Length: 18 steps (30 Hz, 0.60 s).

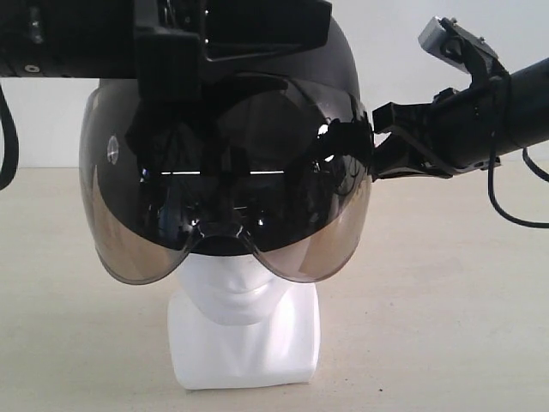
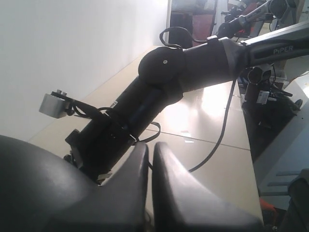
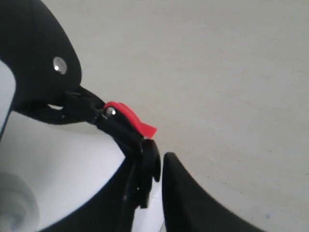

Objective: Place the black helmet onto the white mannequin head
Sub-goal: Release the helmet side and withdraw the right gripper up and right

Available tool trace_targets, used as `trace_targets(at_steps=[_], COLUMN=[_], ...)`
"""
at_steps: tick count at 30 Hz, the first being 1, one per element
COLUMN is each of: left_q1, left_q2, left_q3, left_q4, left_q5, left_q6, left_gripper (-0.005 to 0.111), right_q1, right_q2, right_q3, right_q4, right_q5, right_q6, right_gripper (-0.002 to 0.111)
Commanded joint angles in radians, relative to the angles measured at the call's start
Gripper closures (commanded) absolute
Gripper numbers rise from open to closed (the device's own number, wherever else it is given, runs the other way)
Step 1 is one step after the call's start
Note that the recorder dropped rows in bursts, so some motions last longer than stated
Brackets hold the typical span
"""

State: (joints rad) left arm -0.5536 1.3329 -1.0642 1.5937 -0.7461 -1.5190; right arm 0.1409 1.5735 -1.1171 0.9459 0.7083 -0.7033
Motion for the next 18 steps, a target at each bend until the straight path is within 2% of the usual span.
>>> trace_targets(at_steps=[1,2,4,15,18], left_q1=[-0.001,-0.001,-0.001,-0.001,-0.001], left_q2=[0.058,0.058,0.058,0.058,0.058], left_q3=[0.047,0.047,0.047,0.047,0.047], left_q4=[0.072,0.072,0.075,0.074,0.074], left_q5=[0.044,0.044,0.043,0.048,0.048], left_q6=[-0.126,-0.126,-0.126,-0.126,-0.126], left_gripper=[0.103,0.103,0.103,0.103,0.103], right_q1=[-0.021,-0.021,-0.021,-0.021,-0.021], right_q2=[-0.016,-0.027,-0.05,-0.155,-0.188], right_q3=[-0.004,-0.004,-0.004,-0.004,-0.004], right_q4=[-0.06,-0.06,-0.06,-0.062,-0.062], right_q5=[-0.129,-0.129,-0.129,-0.086,-0.063], right_q6=[-0.004,0.004,0.017,0.042,0.068], right_gripper=[0.057,0.05,0.045,0.045,0.057])
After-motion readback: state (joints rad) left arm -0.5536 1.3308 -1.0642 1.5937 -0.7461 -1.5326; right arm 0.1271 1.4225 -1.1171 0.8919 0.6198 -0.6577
